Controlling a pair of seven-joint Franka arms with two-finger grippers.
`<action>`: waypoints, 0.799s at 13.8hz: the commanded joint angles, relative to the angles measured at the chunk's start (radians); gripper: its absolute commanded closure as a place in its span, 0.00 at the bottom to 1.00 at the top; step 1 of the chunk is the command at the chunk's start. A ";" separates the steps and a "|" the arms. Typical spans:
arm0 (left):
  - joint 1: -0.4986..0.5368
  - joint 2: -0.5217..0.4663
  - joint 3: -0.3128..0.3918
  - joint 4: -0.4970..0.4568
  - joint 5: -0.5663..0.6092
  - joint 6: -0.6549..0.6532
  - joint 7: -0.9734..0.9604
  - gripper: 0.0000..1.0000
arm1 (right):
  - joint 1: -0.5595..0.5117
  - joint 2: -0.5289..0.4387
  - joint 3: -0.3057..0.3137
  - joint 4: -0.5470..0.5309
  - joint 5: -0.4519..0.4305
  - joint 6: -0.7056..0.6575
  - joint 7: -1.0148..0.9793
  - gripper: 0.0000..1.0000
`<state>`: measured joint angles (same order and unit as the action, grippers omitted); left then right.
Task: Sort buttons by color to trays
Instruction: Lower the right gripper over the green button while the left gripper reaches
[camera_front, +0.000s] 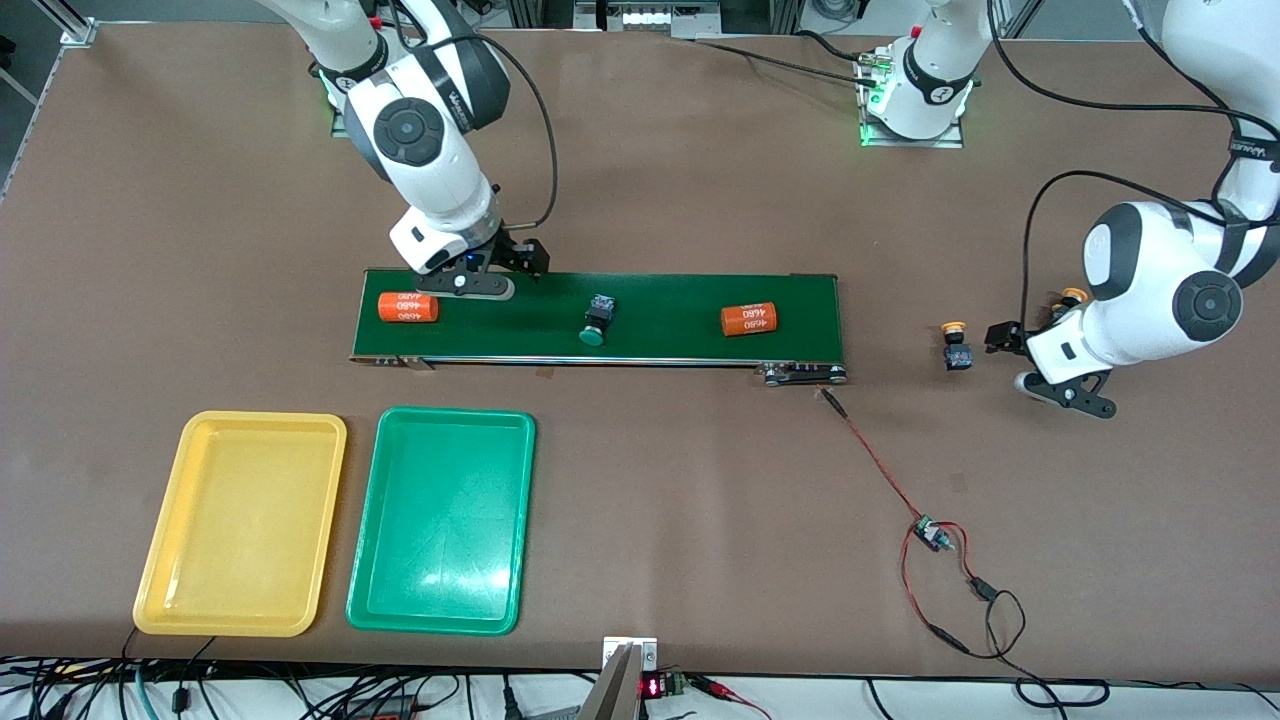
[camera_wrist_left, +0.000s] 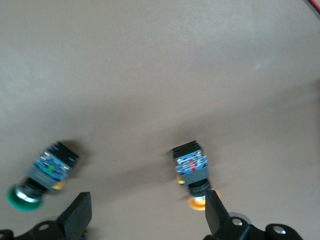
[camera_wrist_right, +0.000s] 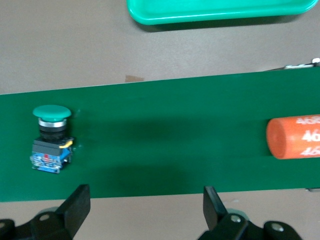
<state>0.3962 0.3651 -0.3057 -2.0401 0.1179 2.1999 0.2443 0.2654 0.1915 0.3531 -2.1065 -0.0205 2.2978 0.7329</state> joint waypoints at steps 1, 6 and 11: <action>-0.005 0.003 -0.001 -0.015 -0.030 0.018 -0.086 0.00 | 0.032 0.058 -0.014 0.063 -0.021 -0.008 0.075 0.00; -0.007 0.067 -0.001 -0.014 -0.030 0.072 -0.092 0.00 | 0.061 0.098 -0.026 0.078 -0.090 -0.001 0.080 0.00; -0.029 0.103 -0.001 -0.014 -0.030 0.072 -0.094 0.00 | 0.072 0.109 -0.039 0.080 -0.111 0.000 0.037 0.00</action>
<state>0.3801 0.4575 -0.3074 -2.0555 0.1018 2.2656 0.1597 0.3221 0.2860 0.3317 -2.0502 -0.1179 2.2991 0.7808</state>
